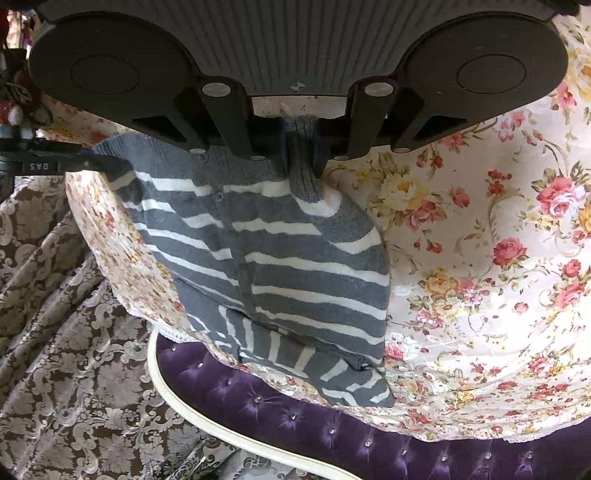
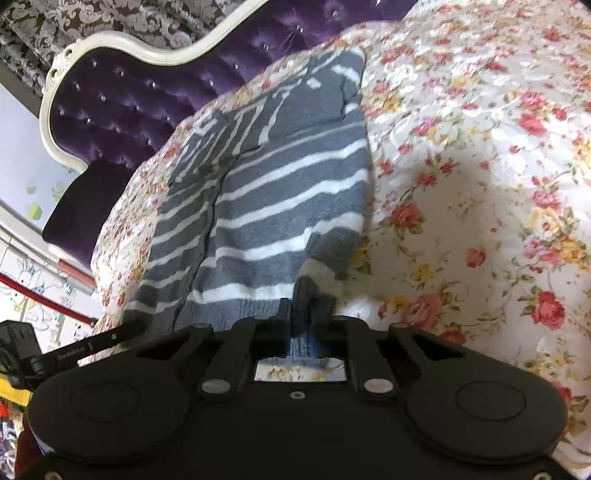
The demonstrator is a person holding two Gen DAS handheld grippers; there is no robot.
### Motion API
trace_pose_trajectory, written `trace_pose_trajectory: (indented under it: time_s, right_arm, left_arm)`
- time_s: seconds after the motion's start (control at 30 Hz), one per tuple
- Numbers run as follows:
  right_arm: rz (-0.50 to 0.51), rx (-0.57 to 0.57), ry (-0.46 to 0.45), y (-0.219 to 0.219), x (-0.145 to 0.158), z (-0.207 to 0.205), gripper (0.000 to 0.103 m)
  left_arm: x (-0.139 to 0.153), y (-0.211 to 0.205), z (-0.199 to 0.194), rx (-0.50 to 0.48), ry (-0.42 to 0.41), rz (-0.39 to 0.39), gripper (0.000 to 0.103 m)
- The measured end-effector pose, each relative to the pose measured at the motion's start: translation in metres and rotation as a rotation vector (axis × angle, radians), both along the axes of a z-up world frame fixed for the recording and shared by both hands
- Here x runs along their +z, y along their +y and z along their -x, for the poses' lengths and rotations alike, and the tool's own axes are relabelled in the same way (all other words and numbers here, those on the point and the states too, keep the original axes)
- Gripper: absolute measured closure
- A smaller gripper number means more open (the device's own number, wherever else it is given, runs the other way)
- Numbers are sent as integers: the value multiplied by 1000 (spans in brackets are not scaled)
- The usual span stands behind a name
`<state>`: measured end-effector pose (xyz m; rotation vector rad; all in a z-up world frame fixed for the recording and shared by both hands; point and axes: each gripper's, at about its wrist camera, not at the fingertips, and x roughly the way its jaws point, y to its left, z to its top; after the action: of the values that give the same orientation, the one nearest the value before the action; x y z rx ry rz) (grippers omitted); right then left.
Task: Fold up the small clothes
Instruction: 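Grasp the ribbed hem with the left tool while the right tool grasps beside it, then lift the hem with both tools and fold it over toward the collar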
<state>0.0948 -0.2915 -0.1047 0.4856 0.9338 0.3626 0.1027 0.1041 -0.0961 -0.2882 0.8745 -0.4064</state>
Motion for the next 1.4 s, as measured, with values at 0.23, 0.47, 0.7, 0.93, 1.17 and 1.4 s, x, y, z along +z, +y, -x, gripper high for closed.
trace_pose_trajectory:
  time_s: [0.23, 0.47, 0.7, 0.93, 1.17, 1.4]
  right_arm:
    - [17, 9, 12, 4, -2, -1, 64]
    - [13, 5, -27, 3, 2, 4, 89]
    - [-152, -42, -122, -16, 19, 3, 89]
    - [-221, -68, -231, -26, 51, -22, 89]
    - [-259, -107, -290, -32, 66, -67, 89]
    - [-282, -145, -304, -39, 68, -128, 89]
  left_arm:
    - [-6, 0, -3, 11, 24, 5, 81]
    - [0, 1, -2, 1, -22, 39, 93]
    - [35, 7, -9, 14, -116, 90, 93]
    - [69, 6, -37, 14, -178, 122, 93]
    - [95, 5, -74, 28, -240, 146, 93]
    - [107, 5, -130, 62, -277, 153, 93]
